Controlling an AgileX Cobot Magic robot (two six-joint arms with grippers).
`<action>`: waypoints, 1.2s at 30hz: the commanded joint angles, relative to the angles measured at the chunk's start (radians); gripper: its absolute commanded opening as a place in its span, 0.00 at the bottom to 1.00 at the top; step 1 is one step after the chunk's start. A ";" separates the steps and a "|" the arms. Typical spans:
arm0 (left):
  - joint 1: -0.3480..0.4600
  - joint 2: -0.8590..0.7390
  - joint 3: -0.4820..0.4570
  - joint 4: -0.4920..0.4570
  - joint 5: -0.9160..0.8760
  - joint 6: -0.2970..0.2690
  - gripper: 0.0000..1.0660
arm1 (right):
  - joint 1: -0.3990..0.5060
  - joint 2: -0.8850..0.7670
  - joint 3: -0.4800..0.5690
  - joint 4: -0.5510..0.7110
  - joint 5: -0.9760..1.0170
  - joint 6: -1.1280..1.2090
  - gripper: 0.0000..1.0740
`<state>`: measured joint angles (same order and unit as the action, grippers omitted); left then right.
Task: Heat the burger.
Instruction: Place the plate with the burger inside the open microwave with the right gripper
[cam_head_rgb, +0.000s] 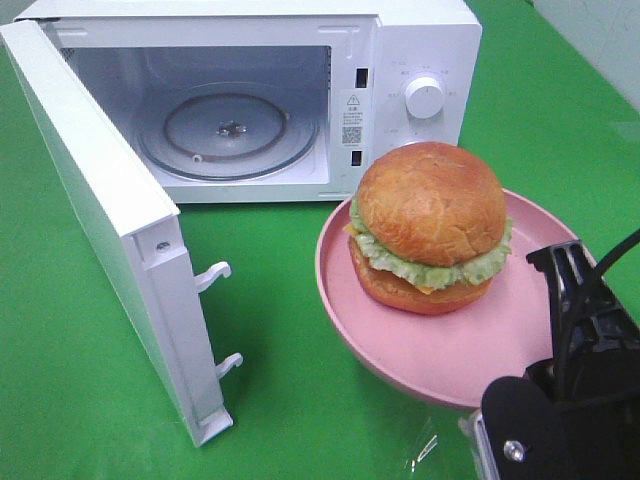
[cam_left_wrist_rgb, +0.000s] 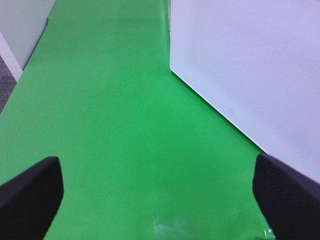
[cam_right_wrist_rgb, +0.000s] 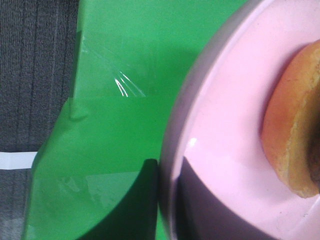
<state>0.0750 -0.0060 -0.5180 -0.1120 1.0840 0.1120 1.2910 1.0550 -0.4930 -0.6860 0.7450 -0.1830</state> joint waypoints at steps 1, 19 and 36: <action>-0.002 -0.006 0.002 -0.001 -0.014 0.000 0.89 | 0.000 -0.008 -0.001 -0.059 -0.044 -0.078 0.00; -0.002 -0.006 0.002 -0.001 -0.014 0.000 0.89 | -0.074 -0.008 -0.001 0.036 -0.092 -0.324 0.00; -0.002 -0.006 0.002 -0.001 -0.014 0.000 0.89 | -0.459 -0.008 -0.006 0.306 -0.245 -0.961 0.00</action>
<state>0.0750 -0.0060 -0.5180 -0.1120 1.0840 0.1120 0.8410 1.0550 -0.4890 -0.3760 0.5540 -1.1010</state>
